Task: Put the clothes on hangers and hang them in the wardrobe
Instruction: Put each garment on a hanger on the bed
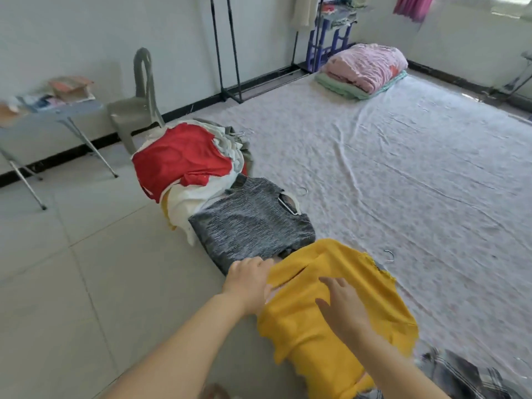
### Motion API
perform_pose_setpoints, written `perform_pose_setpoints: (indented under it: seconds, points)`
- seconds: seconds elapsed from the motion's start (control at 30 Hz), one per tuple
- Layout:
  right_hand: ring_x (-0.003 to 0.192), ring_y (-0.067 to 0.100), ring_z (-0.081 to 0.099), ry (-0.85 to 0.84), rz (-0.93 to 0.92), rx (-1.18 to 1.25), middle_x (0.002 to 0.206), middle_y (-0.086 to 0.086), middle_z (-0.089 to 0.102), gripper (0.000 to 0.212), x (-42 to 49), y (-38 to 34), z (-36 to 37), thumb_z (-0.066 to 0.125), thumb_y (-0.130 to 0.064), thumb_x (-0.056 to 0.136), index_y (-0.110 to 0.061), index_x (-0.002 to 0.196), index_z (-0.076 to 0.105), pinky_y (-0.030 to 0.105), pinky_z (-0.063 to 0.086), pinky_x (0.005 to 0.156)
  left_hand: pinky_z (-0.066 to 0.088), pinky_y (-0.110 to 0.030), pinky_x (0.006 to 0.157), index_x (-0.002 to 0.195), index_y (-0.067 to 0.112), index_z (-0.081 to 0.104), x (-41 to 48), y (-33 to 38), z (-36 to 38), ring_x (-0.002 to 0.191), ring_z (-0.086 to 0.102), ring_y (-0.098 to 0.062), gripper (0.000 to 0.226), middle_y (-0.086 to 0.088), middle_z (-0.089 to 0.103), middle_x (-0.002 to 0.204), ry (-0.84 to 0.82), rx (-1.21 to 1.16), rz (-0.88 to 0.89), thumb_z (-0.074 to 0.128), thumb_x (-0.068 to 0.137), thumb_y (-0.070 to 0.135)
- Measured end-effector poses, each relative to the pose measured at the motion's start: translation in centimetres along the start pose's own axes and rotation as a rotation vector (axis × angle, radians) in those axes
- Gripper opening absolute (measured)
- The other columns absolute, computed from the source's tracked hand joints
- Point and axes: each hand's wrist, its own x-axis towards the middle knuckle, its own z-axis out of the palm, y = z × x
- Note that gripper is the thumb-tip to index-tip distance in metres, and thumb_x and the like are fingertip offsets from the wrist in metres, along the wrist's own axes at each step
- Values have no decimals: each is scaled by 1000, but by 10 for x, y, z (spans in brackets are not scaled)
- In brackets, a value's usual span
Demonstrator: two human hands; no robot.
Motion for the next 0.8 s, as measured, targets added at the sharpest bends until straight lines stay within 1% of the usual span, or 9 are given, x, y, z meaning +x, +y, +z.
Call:
perform_pose_setpoints:
  seconds: [0.03,0.1,0.17,0.3,0.4,0.47,0.53,0.7,0.8]
  points:
    - [130,18,35,-10,0,0,141,-3,38,49,-1,-11,-1,51,-30,94,-24,140,35,29,35,103,27,-39,103,141,19,26,0,-9,-4,127,35,-24,57,-4,39,137,-4,1,-8,46,90,36]
    - [129,18,36,-36,-43,-44,140,-2,40,49,28,-76,25,52,-29,93,-23,139,36,29,35,102,25,-39,105,142,19,25,-10,-84,-16,128,34,-24,59,-4,39,138,3,-40,-52,46,91,36]
    - [128,19,39,-51,-33,-37,140,-1,39,49,31,-94,25,52,-29,93,-23,139,36,30,38,101,24,-39,107,144,18,23,-10,-100,-21,130,32,-24,59,-4,38,139,-4,-65,-58,45,92,36]
    - [130,20,36,-91,-108,-75,142,0,37,50,72,-169,45,51,-25,93,-24,140,34,32,37,103,24,-38,107,144,18,23,-9,-182,-39,130,33,-23,58,-3,38,140,17,-92,-118,43,93,36]
    - [129,22,36,-110,-142,-94,141,0,38,50,109,-213,53,52,-26,93,-24,140,34,35,39,102,25,-36,107,143,19,26,3,-229,-49,130,33,-22,56,-2,39,141,36,-108,-136,44,93,36]
    - [131,23,34,-118,-144,-94,142,0,38,50,136,-237,61,52,-27,93,-24,141,34,37,38,103,24,-37,107,143,20,26,16,-257,-53,131,32,-22,56,-1,37,142,18,-129,-160,43,93,37]
    - [131,22,32,-119,-152,-94,142,-1,38,51,167,-261,68,51,-29,93,-24,141,33,36,38,103,23,-37,107,144,20,25,35,-289,-59,131,32,-22,56,-1,37,142,6,-131,-175,42,93,37]
    - [126,21,37,-121,-139,-54,137,0,42,49,250,-319,73,51,-30,92,-23,139,36,36,41,100,26,-37,107,143,21,27,92,-361,-85,130,34,-21,55,-1,39,141,5,-114,-214,43,93,38]
    - [125,22,39,-110,-137,-59,136,1,44,49,291,-350,68,52,-29,91,-22,138,38,35,40,100,26,-37,107,142,20,28,124,-398,-106,130,34,-21,55,-1,39,141,-11,-105,-214,44,92,38]
